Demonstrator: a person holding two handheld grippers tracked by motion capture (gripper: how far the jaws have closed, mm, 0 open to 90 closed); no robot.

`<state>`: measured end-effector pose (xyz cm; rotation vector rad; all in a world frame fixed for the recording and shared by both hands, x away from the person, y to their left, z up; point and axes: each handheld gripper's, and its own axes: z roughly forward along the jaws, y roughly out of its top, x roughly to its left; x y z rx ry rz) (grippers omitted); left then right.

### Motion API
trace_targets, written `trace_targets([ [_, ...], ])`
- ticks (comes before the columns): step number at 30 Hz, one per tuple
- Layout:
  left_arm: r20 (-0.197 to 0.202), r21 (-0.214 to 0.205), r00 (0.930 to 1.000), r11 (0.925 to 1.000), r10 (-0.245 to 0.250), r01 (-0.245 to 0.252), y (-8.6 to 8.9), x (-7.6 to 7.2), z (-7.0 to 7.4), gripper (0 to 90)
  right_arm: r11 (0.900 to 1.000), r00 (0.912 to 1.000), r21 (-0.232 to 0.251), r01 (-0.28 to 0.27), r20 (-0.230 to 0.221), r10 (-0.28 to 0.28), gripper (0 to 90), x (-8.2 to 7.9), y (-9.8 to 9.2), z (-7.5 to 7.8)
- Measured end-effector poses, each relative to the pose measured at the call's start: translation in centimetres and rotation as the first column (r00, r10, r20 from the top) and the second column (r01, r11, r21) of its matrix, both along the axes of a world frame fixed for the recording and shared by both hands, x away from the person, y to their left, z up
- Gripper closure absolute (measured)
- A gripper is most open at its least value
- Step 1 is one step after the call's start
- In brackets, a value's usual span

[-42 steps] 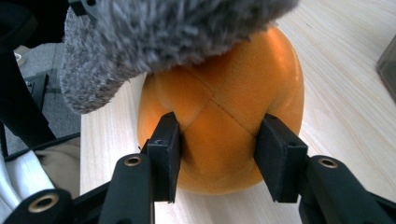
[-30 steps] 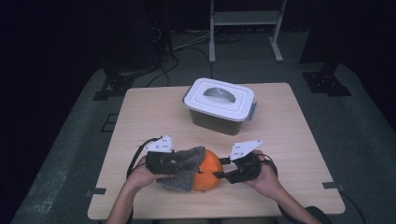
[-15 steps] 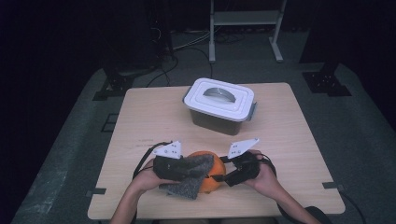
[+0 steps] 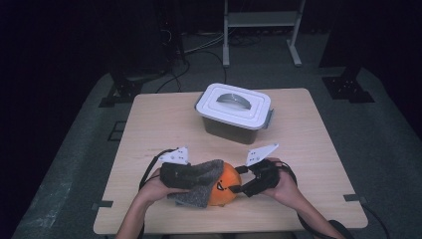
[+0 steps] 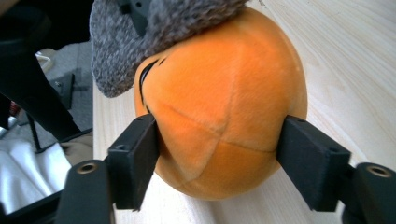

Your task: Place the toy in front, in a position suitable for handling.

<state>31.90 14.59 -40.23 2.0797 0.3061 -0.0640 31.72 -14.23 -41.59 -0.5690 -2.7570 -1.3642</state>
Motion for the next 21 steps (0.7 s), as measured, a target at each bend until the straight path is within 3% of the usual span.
trace_targets([
  [2, 0.004, 0.007, 0.9999, 0.9999, -0.012, 0.012, -0.3, -0.2, 0.1, 71.7, 0.9999, 0.9995, 0.016, -0.001, -0.031, 0.002, 26.7, 0.1, -0.3, 0.0],
  [6, -0.008, 0.005, 0.9988, 0.9989, -0.047, 0.048, -0.9, -0.5, 0.1, 71.7, 0.9995, 0.9990, 0.032, -0.010, -0.043, 0.011, 22.7, -0.1, -0.1, 0.3],
  [9, -0.027, 0.002, 0.9956, 0.9960, -0.090, 0.090, -1.6, -0.7, -0.2, 71.6, 0.9999, 0.9998, 0.013, 0.000, -0.020, 0.001, 22.4, -0.2, 0.5, -0.1],
  [13, -0.012, 0.005, 0.9970, 0.9971, -0.076, 0.076, -1.7, -0.7, 0.0, 71.6, 0.9999, 0.9999, -0.004, 0.012, 0.009, -0.012, 34.3, -0.4, 0.4, -0.3],
  [14, 0.011, 0.012, 0.9982, 0.9982, -0.058, 0.058, -1.5, -0.7, 0.4, 71.7, 0.9999, 0.9998, -0.002, 0.011, 0.019, -0.011, 36.7, -0.5, 0.4, -0.3],
  [21, 0.037, 0.001, 0.9993, 0.9999, 0.010, -0.010, 0.3, -0.2, 1.1, 71.6, 0.9998, 0.9968, -0.021, -0.004, 0.079, 0.006, 41.0, -1.0, 0.4, 0.0],
])
